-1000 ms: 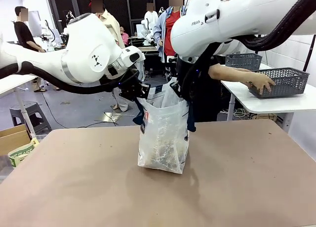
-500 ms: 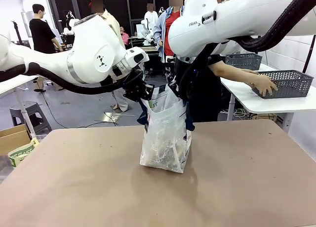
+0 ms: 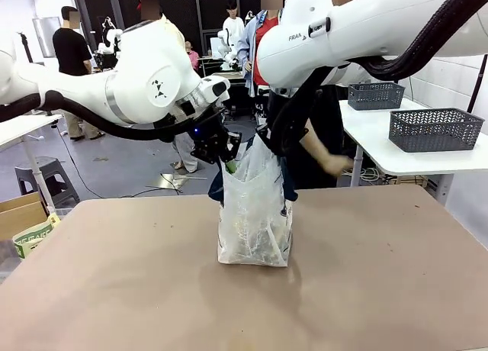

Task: Transfer purchased items from the store into the shopping bag.
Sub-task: Move the Reusable shopping bag to the right side of the table.

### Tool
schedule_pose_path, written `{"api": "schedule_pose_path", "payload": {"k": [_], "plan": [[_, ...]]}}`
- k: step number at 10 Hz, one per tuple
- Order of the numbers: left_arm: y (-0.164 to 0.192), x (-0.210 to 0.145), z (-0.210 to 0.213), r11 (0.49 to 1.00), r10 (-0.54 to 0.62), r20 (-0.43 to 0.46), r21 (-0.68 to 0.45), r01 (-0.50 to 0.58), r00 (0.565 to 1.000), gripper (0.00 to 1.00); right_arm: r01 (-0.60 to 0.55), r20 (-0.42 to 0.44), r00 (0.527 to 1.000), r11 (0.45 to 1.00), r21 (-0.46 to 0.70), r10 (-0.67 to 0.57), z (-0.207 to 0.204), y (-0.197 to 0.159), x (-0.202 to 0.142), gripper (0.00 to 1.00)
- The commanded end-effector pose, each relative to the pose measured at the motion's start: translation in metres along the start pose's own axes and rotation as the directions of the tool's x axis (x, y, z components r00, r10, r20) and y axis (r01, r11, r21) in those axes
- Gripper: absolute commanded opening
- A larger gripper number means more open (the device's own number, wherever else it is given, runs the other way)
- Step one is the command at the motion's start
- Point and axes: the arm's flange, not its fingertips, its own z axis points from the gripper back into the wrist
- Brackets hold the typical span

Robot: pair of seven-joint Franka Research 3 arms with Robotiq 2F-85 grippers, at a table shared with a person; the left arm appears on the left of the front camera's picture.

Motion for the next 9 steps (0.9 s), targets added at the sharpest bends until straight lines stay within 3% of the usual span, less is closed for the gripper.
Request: {"api": "schedule_pose_path", "payload": {"k": [1, 3, 5, 9], "plan": [[-0.015, 0.004, 0.004, 0.998, 0.060, -0.052, 0.030, -0.059, 0.997, 0.00, 0.055, 0.029, 0.998, 0.999, -0.002, -0.055, -0.002, 0.007, 0.007, 0.00], [-0.003, -0.001, 0.002, 0.999, 0.033, -0.024, 0.009, -0.033, 0.999, 0.00, 0.024, 0.002, 1.000, 1.000, 0.002, -0.024, -0.001, 0.001, 0.001, 0.00], [-0.007, -0.001, 0.003, 0.999, 0.043, -0.042, 0.011, -0.043, 0.998, 0.00, 0.073, -0.002, 0.997, 0.997, 0.004, -0.073, -0.007, 0.007, 0.006, 0.00], [-0.018, 0.000, -0.010, 1.000, 0.014, -0.022, -0.004, -0.014, 1.000, 0.00, 0.080, 0.042, 0.996, 0.995, 0.057, -0.083, -0.006, 0.014, 0.019, 0.00]]}}
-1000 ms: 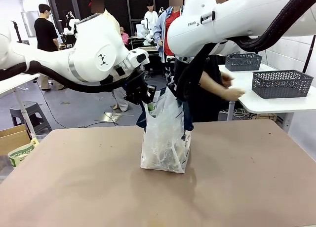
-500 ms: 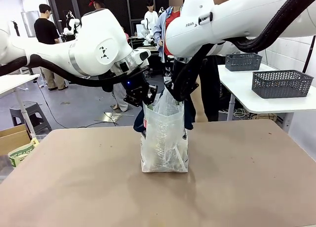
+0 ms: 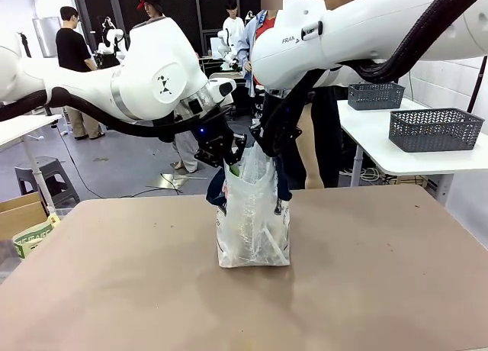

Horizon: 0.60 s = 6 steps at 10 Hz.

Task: Transfer purchased items from the store into the shopping bag.
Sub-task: Move the Reusable shopping bag to the right side of the table.

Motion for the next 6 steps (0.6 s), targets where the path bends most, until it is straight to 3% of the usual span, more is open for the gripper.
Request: {"api": "schedule_pose_path", "payload": {"k": [1, 5, 6], "plan": [[-0.007, 0.002, -0.004, 1.000, -0.018, 0.026, -0.010, 0.019, 1.000, 0.00, 0.028, 0.028, 0.999, 0.999, 0.039, -0.029, 0.000, 0.007, 0.010, 0.00], [-0.015, 0.002, 0.000, 0.999, -0.016, 0.062, -0.031, 0.018, 0.998, 0.00, 0.024, 0.021, 0.999, 0.998, 0.051, -0.025, -0.002, 0.011, 0.021, 0.00], [-0.009, 0.000, -0.004, 1.000, -0.012, 0.025, -0.018, 0.012, 1.000, 0.00, 0.009, 0.015, 1.000, 0.998, 0.060, -0.010, 0.000, 0.008, 0.019, 0.00]]}}
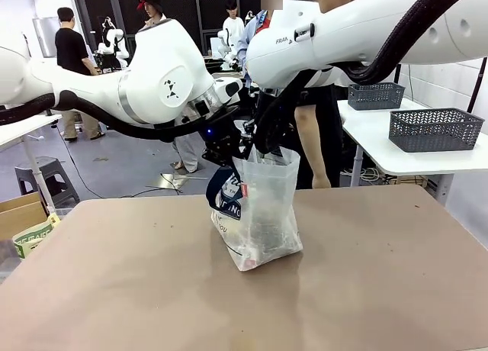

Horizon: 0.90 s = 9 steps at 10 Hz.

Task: Transfer purchased items from the store into the shopping bag.
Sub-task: Move the Reusable shopping bag to the right side of the table.

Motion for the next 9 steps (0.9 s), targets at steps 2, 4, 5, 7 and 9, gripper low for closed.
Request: {"api": "schedule_pose_path", "payload": {"k": [2, 4, 5, 7, 9], "plan": [[0.002, 0.000, 0.000, 1.000, 0.002, -0.003, 0.002, -0.002, 1.000, 0.00, -0.001, -0.002, 1.000, 1.000, -0.003, 0.001, 0.000, 0.000, -0.002, 0.00], [0.008, 0.000, -0.001, 0.997, -0.064, 0.024, -0.028, 0.065, 0.998, 0.00, 0.017, -0.007, 1.000, 0.999, 0.030, -0.017, 0.000, 0.004, 0.001, 0.00], [0.016, 0.001, 0.003, 0.994, -0.103, 0.040, -0.029, 0.104, 0.994, 0.00, 0.057, -0.015, 0.998, 0.998, 0.037, -0.056, 0.004, 0.007, 0.000, 0.00], [0.032, 0.005, 0.019, 0.987, -0.157, 0.040, 0.023, 0.156, 0.987, 0.00, 0.108, -0.038, 0.993, 0.994, 0.005, -0.108, 0.009, 0.008, -0.003, 0.00], [0.041, 0.006, 0.029, 0.984, -0.175, 0.025, 0.032, 0.174, 0.984, 0.00, 0.136, -0.059, 0.989, 0.991, 0.003, -0.135, 0.009, 0.011, -0.005, 0.00]]}}
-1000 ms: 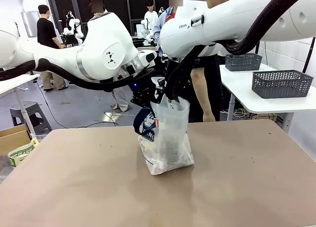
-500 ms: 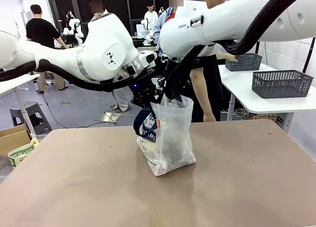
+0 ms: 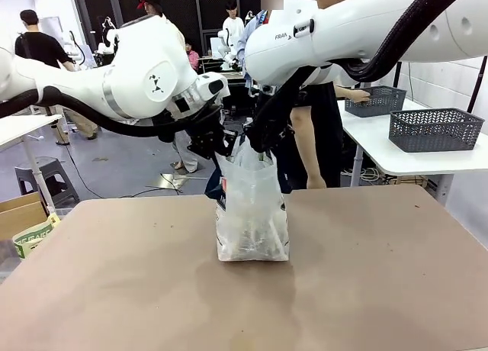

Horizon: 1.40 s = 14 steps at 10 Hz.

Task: Transfer purchased items from the store into the shopping bag.
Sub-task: Move the Reusable shopping bag to the right side of the table.

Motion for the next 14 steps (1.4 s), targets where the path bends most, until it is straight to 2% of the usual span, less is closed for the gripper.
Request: {"api": "schedule_pose_path", "payload": {"k": [1, 2, 3, 5, 6, 10, 14], "plan": [[0.007, -0.007, 0.011, 1.000, -0.027, -0.003, -0.008, 0.027, 1.000, 0.00, 0.039, -0.018, 0.999, 0.999, 0.006, -0.039, 0.007, 0.008, 0.001, 0.00], [0.005, -0.004, 0.007, 0.999, -0.023, -0.017, -0.037, 0.022, 1.000, 0.00, 0.004, -0.042, 0.999, 1.000, -0.016, -0.005, 0.006, 0.012, 0.002, 0.00], [0.004, 0.000, 0.003, 1.000, -0.007, -0.004, 0.005, 0.007, 1.000, 0.00, 0.011, -0.010, 1.000, 1.000, -0.003, -0.011, 0.001, 0.002, -0.001, 0.00], [0.004, 0.000, 0.003, 1.000, -0.007, -0.004, 0.005, 0.007, 1.000, 0.00, 0.006, -0.026, 1.000, 1.000, -0.008, -0.006, 0.002, 0.005, -0.003, 0.00], [0.005, -0.001, 0.000, 1.000, -0.009, -0.015, 0.005, 0.009, 1.000, 0.00, 0.019, -0.035, 0.999, 1.000, -0.005, -0.020, 0.001, 0.008, -0.002, 0.00], [-0.005, 0.010, 0.007, 0.988, -0.014, -0.104, 0.154, 0.030, 0.994, 0.00, 0.105, -0.079, 0.991, 0.994, -0.003, -0.105, 0.001, 0.011, 0.001, 0.00], [-0.016, 0.018, 0.001, 0.988, -0.027, -0.105, 0.150, 0.043, 0.994, 0.00, 0.172, -0.085, 0.982, 0.985, 0.011, -0.170, 0.001, 0.015, 0.006, 0.00]]}}
